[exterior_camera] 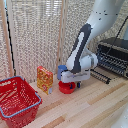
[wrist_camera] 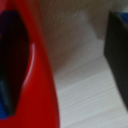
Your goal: Please locate the crimson dish within your space. Move your hand towards it gently. Tenderly hold the bowl carefully using your fingers and raise it. With caution, shift it towards the basket. Kindly let loose of the dish to drop it in the basket.
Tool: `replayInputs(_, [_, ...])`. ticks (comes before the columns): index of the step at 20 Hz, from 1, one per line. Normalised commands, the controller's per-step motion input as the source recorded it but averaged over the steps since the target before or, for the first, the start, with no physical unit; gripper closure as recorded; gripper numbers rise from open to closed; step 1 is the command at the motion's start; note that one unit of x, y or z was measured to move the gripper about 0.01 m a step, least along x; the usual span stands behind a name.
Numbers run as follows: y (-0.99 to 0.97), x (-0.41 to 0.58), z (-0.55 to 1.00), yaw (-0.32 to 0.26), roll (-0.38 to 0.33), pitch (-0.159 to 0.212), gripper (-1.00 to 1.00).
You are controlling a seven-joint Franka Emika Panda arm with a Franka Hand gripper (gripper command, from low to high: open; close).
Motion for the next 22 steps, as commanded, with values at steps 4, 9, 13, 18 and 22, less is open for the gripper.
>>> replayInputs(4, [-0.04, 0.004, -0.02, 0.022, 0.003, 0.000, 1.00])
replayInputs(9, [-0.03, -0.069, 0.13, 0.000, 0.010, -0.032, 1.00])
replayInputs(13, [-0.42, -0.020, 0.90, 0.080, 0.078, -0.007, 1.00])
replayInputs(18, [-0.41, -0.070, 0.98, 0.065, 0.045, 0.042, 1.00])
replayInputs(22, [-0.30, -0.004, 0.92, 0.024, 0.098, 0.019, 1.00])
